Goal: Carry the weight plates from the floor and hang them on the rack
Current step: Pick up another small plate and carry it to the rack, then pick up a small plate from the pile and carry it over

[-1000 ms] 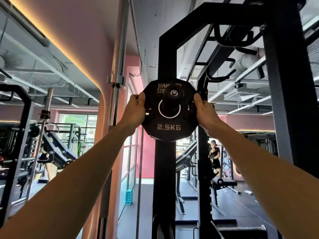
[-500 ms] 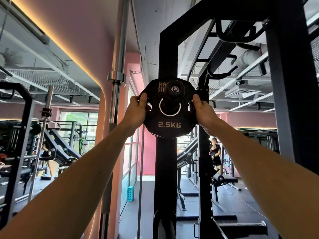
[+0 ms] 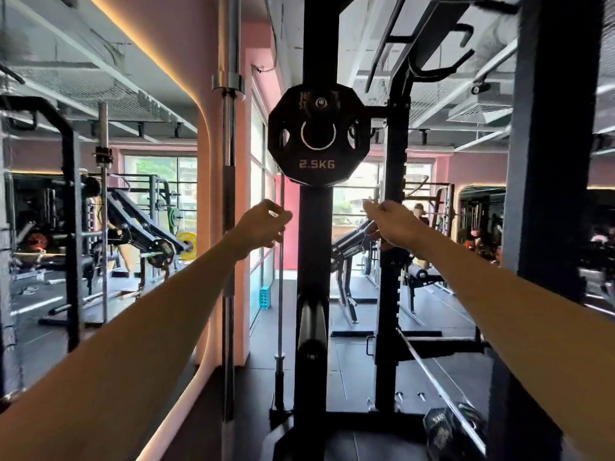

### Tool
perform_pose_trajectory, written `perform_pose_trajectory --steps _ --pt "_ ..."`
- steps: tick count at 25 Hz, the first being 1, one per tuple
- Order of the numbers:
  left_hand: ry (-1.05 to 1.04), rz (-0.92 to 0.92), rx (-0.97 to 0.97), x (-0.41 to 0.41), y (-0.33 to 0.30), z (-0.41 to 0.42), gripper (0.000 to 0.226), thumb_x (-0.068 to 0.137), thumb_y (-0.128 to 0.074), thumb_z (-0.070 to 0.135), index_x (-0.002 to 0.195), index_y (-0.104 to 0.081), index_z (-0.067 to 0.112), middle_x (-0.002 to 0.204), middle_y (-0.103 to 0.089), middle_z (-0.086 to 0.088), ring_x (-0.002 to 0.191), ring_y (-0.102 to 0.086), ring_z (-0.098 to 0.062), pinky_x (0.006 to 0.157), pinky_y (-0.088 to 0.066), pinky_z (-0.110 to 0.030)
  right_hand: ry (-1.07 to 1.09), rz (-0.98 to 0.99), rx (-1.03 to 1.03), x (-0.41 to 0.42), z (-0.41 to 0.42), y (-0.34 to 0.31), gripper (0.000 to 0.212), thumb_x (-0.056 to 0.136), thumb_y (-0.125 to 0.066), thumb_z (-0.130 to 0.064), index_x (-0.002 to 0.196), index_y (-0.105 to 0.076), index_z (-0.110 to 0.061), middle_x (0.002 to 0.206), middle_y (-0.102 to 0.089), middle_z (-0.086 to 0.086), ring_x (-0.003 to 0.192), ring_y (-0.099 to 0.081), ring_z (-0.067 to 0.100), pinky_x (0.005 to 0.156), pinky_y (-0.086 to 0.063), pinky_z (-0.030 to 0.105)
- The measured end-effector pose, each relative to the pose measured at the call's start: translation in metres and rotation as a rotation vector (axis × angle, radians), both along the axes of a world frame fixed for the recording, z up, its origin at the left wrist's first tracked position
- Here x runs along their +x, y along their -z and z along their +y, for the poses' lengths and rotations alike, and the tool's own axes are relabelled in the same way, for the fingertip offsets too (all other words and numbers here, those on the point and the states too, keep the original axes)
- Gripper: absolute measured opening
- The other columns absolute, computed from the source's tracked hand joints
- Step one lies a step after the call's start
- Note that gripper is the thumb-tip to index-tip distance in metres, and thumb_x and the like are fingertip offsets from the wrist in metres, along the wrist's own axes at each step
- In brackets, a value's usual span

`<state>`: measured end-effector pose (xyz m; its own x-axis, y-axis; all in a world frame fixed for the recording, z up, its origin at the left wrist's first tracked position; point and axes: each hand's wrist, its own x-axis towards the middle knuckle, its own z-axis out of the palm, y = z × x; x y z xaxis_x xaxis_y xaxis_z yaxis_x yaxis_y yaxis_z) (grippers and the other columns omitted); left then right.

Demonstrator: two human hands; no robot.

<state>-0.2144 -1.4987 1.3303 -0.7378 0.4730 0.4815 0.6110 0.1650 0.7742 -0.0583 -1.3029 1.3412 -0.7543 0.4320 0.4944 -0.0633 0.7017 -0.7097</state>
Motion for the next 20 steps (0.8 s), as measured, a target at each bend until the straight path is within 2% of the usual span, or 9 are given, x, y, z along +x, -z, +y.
perform_pose_trajectory --steps 3,5,6,10,12,14,15,17,20 --pt "-0.028 0.008 -0.115 0.03 0.048 -0.012 0.027 0.096 -0.059 0.035 0.107 -0.055 0.011 0.095 -0.066 -0.011 0.075 -0.064 -0.019 0.056 -0.045 -0.023 0.013 -0.067 -0.003 0.03 -0.009 0.045 0.044 0.1 -0.048 -0.037 0.109 -0.061 0.004 0.095 -0.064 0.017 0.083 -0.057 0.024 0.074 -0.043 0.033" --pt "-0.049 -0.002 -0.196 0.051 0.082 -0.021 0.026 0.096 -0.058 0.035 0.103 -0.056 0.011 0.097 -0.067 -0.015 0.074 -0.061 -0.018 0.054 -0.042 -0.024 0.002 -0.109 -0.01 0.054 -0.015 0.079 0.027 0.097 -0.055 -0.034 0.09 -0.063 -0.009 0.085 -0.061 0.012 0.069 -0.051 0.017 0.065 -0.038 0.028" --pt "-0.067 -0.015 -0.24 0.064 0.1 -0.026 0.026 0.096 -0.059 0.037 0.1 -0.057 0.011 0.099 -0.068 -0.017 0.076 -0.061 -0.021 0.057 -0.043 -0.025 -0.004 -0.138 -0.015 0.064 -0.017 0.098 0.022 0.096 -0.057 -0.034 0.087 -0.06 -0.014 0.081 -0.058 0.006 0.063 -0.047 0.013 0.059 -0.036 0.025" --pt "-0.13 -0.079 -0.383 0.108 0.172 -0.049 0.026 0.095 -0.059 0.038 0.1 -0.062 0.013 0.112 -0.068 -0.023 0.102 -0.065 -0.038 0.089 -0.052 -0.042 -0.024 -0.255 -0.047 0.102 -0.027 0.174 0.016 0.093 -0.063 -0.035 0.094 -0.062 -0.019 0.083 -0.056 -0.006 0.06 -0.042 0.006 0.056 -0.033 0.023" --pt "-0.137 -0.147 -0.486 0.131 0.21 -0.065 0.033 0.096 -0.056 0.04 0.109 -0.063 0.011 0.113 -0.068 -0.02 0.109 -0.063 -0.037 0.096 -0.05 -0.044 -0.035 -0.296 -0.13 0.121 -0.037 0.213 0.013 0.09 -0.066 -0.035 0.085 -0.063 -0.023 0.075 -0.054 -0.01 0.061 -0.044 0.007 0.06 -0.035 0.024" --pt "-0.14 -0.16 -0.58 0.156 0.248 -0.079 0.039 0.093 -0.052 0.05 0.109 -0.064 0.017 0.112 -0.068 -0.012 0.112 -0.062 -0.032 0.101 -0.046 -0.042 -0.023 -0.344 -0.198 0.144 -0.05 0.255 0.013 0.09 -0.067 -0.033 0.083 -0.062 -0.023 0.069 -0.054 -0.009 0.057 -0.044 0.007 0.058 -0.036 0.022" --pt "-0.128 -0.183 -0.595 0.167 0.267 -0.084 0.039 0.092 -0.052 0.051 0.107 -0.065 0.018 0.11 -0.066 -0.01 0.113 -0.061 -0.03 0.102 -0.044 -0.039 -0.013 -0.381 -0.217 0.156 -0.057 0.275 0.013 0.091 -0.066 -0.032 0.087 -0.063 -0.021 0.069 -0.055 -0.007 0.056 -0.044 0.007 0.054 -0.036 0.02" --pt "-0.085 -0.231 -0.612 0.19 0.305 -0.092 0.034 0.097 -0.054 0.039 0.11 -0.066 0.01 0.107 -0.058 -0.004 0.109 -0.06 -0.025 0.096 -0.042 -0.033 0.004 -0.449 -0.246 0.177 -0.069 0.316 0.017 0.093 -0.064 -0.031 0.097 -0.065 -0.015 0.072 -0.054 -0.006 0.057 -0.045 0.008 0.05 -0.035 0.017" --pt "-0.038 -0.287 -0.721 0.21 0.365 -0.102 0.034 0.099 -0.052 0.036 0.115 -0.063 0.009 0.114 -0.064 -0.006 0.1 -0.057 -0.022 0.084 -0.043 -0.031 0.052 -0.532 -0.268 0.206 -0.082 0.373 0.022 0.093 -0.063 -0.032 0.105 -0.065 -0.012 0.074 -0.054 -0.008 0.066 -0.05 0.01 0.054 -0.037 0.016"
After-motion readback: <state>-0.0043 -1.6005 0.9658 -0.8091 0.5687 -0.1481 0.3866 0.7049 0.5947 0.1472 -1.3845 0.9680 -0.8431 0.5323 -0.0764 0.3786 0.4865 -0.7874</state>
